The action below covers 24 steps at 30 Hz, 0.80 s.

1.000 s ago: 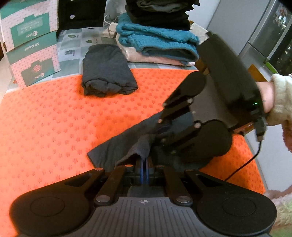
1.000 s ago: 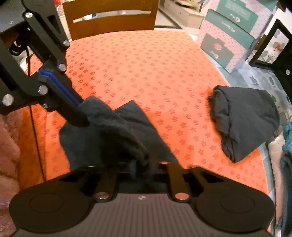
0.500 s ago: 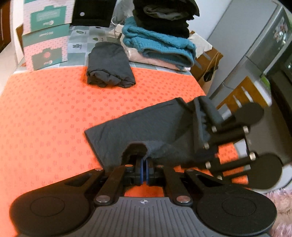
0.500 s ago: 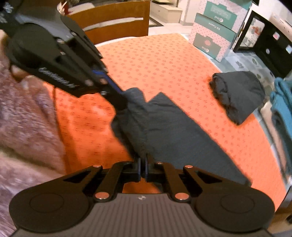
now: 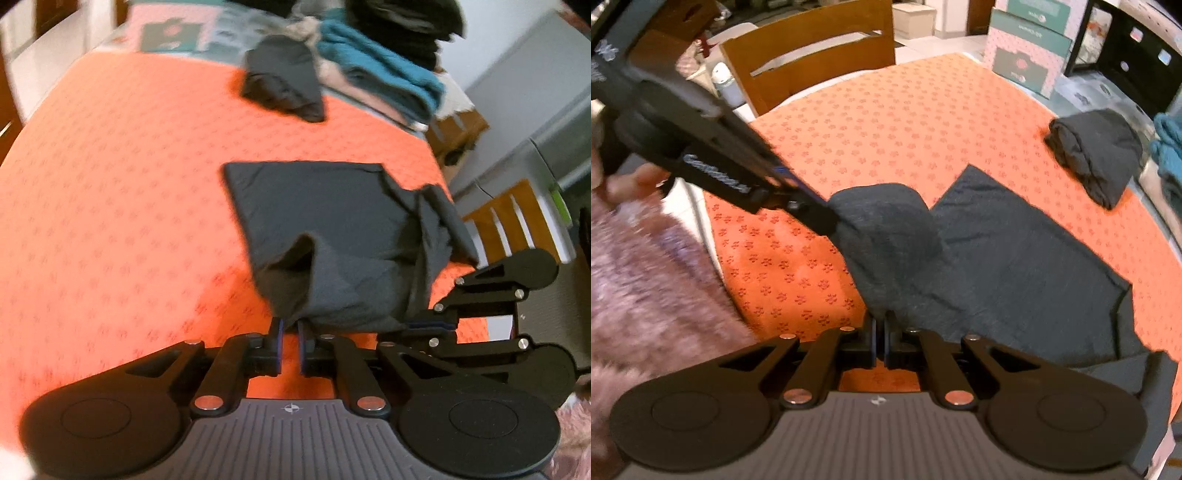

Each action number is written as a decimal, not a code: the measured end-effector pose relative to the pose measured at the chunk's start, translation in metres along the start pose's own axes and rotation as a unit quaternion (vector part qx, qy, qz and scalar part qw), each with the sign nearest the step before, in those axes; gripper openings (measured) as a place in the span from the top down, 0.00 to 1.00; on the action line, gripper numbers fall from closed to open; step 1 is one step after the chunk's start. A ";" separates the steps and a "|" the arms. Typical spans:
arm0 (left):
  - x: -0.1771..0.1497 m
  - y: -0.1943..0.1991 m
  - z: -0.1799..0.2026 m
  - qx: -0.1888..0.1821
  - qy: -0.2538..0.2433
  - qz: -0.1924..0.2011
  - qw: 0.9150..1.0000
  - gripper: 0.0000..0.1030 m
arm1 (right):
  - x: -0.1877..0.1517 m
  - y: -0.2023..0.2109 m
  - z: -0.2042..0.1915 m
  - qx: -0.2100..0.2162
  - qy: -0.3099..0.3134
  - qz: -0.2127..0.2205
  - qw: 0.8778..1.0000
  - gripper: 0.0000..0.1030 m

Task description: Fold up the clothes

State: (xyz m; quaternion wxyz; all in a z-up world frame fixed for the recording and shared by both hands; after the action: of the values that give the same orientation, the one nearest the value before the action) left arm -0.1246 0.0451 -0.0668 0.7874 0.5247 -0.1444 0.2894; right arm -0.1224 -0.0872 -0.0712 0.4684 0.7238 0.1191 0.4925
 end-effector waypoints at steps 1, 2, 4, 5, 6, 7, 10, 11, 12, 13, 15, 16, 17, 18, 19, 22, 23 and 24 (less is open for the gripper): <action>-0.002 0.002 -0.005 0.004 0.017 0.001 1.000 0.81 | -0.002 -0.003 0.000 -0.003 -0.004 0.000 1.000 0.96; -0.004 0.004 -0.010 0.002 0.040 0.004 0.999 0.76 | -0.004 -0.005 0.000 -0.006 -0.009 0.000 1.000 0.95; -0.008 0.009 -0.020 -0.003 0.085 0.011 0.996 0.64 | -0.008 -0.010 0.000 -0.010 -0.020 -0.001 1.000 0.95; -0.009 0.010 -0.023 -0.007 0.104 0.013 0.994 0.63 | -0.010 -0.012 0.000 -0.012 -0.025 -0.001 1.000 0.95; -0.011 0.012 -0.026 -0.009 0.121 0.015 0.993 0.61 | -0.011 -0.015 0.000 -0.013 -0.027 -0.002 1.000 0.95; -0.012 0.012 -0.028 -0.011 0.135 0.016 0.991 0.57 | -0.012 -0.017 0.000 -0.015 -0.029 -0.004 0.999 0.95; -0.014 0.011 -0.033 -0.019 0.175 0.015 0.984 0.43 | -0.015 -0.023 -0.001 -0.021 -0.033 -0.006 0.999 0.95; -0.015 0.010 -0.034 -0.024 0.187 0.013 0.982 0.39 | -0.015 -0.023 -0.002 -0.024 -0.034 -0.005 0.999 0.95; -0.016 0.009 -0.035 -0.028 0.195 0.009 0.980 0.35 | -0.015 -0.024 -0.003 -0.027 -0.034 -0.004 0.999 0.95; -0.017 0.007 -0.036 -0.031 0.202 0.006 0.979 0.33 | -0.015 -0.024 -0.004 -0.030 -0.034 -0.003 0.999 0.95; -0.018 0.005 -0.036 -0.026 0.208 0.004 0.978 0.30 | -0.016 -0.024 -0.004 -0.033 -0.031 -0.001 0.999 0.95; -0.019 0.003 -0.036 -0.025 0.215 0.003 0.976 0.28 | -0.016 -0.024 -0.005 -0.033 -0.029 -0.001 0.999 0.95; -0.020 0.002 -0.036 -0.028 0.228 0.004 0.973 0.27 | -0.016 -0.022 -0.005 -0.032 -0.025 -0.001 0.999 0.96; -0.020 0.001 -0.036 -0.031 0.242 0.005 0.970 0.24 | -0.017 -0.021 -0.005 -0.031 -0.022 0.000 0.999 0.95; -0.021 0.001 -0.034 -0.033 0.255 0.011 0.966 0.21 | -0.017 -0.020 -0.005 -0.029 -0.018 -0.001 0.999 0.95; -0.026 -0.004 -0.028 -0.031 0.289 0.021 0.957 0.17 | -0.017 -0.018 -0.005 -0.018 -0.003 -0.001 1.000 0.95; -0.028 -0.006 -0.026 -0.029 0.301 0.022 0.953 0.17 | -0.016 -0.017 -0.004 -0.012 -0.001 0.000 1.000 0.95; -0.031 -0.009 -0.023 -0.026 0.314 0.023 0.949 0.17 | -0.015 -0.016 -0.003 -0.006 0.003 0.001 1.000 0.95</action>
State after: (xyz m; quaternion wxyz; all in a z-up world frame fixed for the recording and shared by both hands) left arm -0.1450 0.0542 -0.0993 0.7996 0.3833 0.0903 0.4534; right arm -0.1280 -0.0864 -0.0923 0.4716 0.7199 0.1164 0.4958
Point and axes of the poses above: each gripper's, at about its wrist camera, not at the fingertips, and y roughly against the way its jaws point, z to its right, x to its top, the point moved 2 cm from there along -y, roughly the way its jaws point, and after that the axes turned 12 degrees about z, right-handed, at the moved point
